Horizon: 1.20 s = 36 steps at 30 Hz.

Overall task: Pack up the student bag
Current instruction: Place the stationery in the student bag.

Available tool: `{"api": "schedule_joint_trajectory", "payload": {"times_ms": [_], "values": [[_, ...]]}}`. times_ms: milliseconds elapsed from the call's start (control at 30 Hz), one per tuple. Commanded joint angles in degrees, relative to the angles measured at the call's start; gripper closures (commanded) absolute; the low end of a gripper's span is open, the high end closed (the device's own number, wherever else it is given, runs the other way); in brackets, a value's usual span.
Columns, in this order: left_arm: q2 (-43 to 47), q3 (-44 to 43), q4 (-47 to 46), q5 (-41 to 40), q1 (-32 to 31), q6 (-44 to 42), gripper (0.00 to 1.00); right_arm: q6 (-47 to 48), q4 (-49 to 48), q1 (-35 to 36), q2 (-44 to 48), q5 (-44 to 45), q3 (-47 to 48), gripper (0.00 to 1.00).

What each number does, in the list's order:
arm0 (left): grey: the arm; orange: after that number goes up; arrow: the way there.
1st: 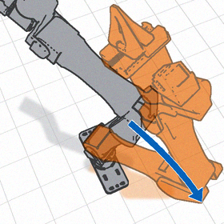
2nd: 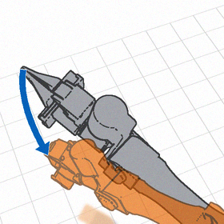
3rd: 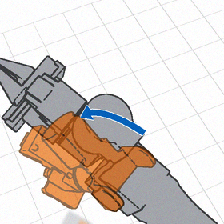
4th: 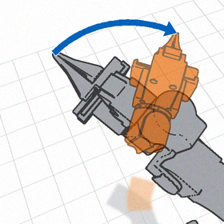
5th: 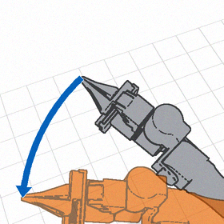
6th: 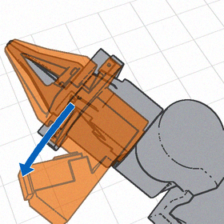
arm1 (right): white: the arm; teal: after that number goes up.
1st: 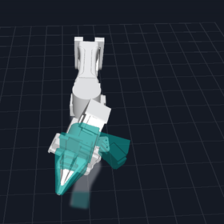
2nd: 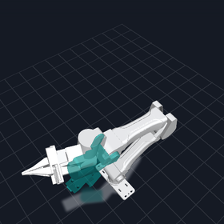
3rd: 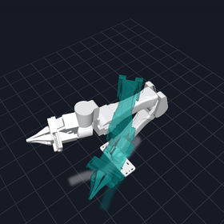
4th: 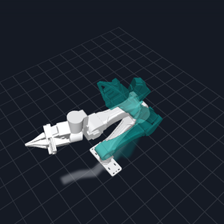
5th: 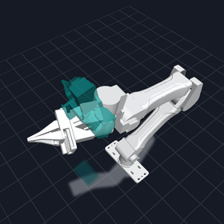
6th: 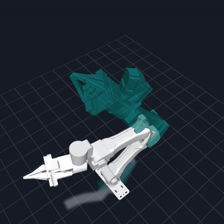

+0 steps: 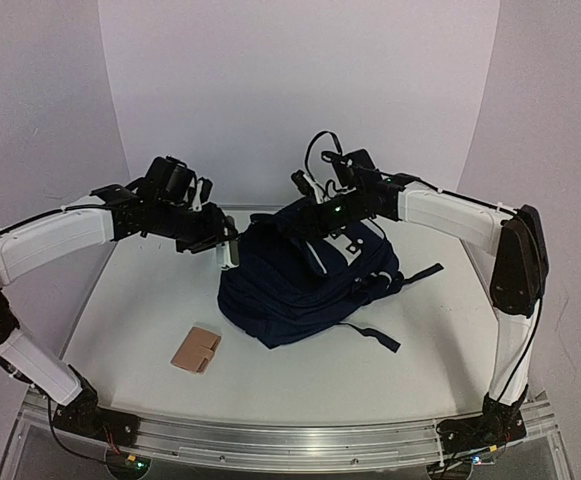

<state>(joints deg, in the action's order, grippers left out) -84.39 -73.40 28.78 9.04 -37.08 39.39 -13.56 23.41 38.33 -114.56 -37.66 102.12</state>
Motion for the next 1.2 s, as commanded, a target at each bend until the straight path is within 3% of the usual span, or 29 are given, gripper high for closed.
{"api": "schedule_joint_trajectory", "payload": {"times_ms": [0, 333, 567, 700, 767, 1033, 1167], "values": [[-6.7, -6.7, -8.9, 2.0, -0.9, 6.1, 0.72, -6.1, -12.4, 0.5, 2.0, -1.9, 6.3, 1.0], [-24.1, -19.1, -11.8, 1.2, -2.3, 15.8, 0.7, -10.6, -16.7, 0.5, 2.1, -0.2, 4.9, 1.0], [-25.3, -16.8, -20.0, 1.5, -2.8, 19.5, 0.28, -9.4, -16.9, 0.5, 2.6, 0.7, 2.8, 1.0], [-21.2, -13.1, -20.9, -0.9, -4.3, 16.0, 0.12, -8.1, -16.9, 0.4, 3.3, 1.5, 0.7, 1.0], [-18.7, -11.0, -21.5, -1.3, -4.7, 15.2, 0.11, -7.7, -16.8, 0.4, 3.3, 1.5, 0.2, 1.0], [-9.6, 2.2, -27.5, -1.2, -4.8, 14.0, 0.31, -7.1, -16.5, 0.7, 2.7, -3.2, -1.4, 1.0], [-2.1, 7.8, -26.6, -5.5, -4.0, 10.0, 0.22, -5.5, -16.0, 2.6, 2.4, -4.5, -4.4, 1.0]]}}
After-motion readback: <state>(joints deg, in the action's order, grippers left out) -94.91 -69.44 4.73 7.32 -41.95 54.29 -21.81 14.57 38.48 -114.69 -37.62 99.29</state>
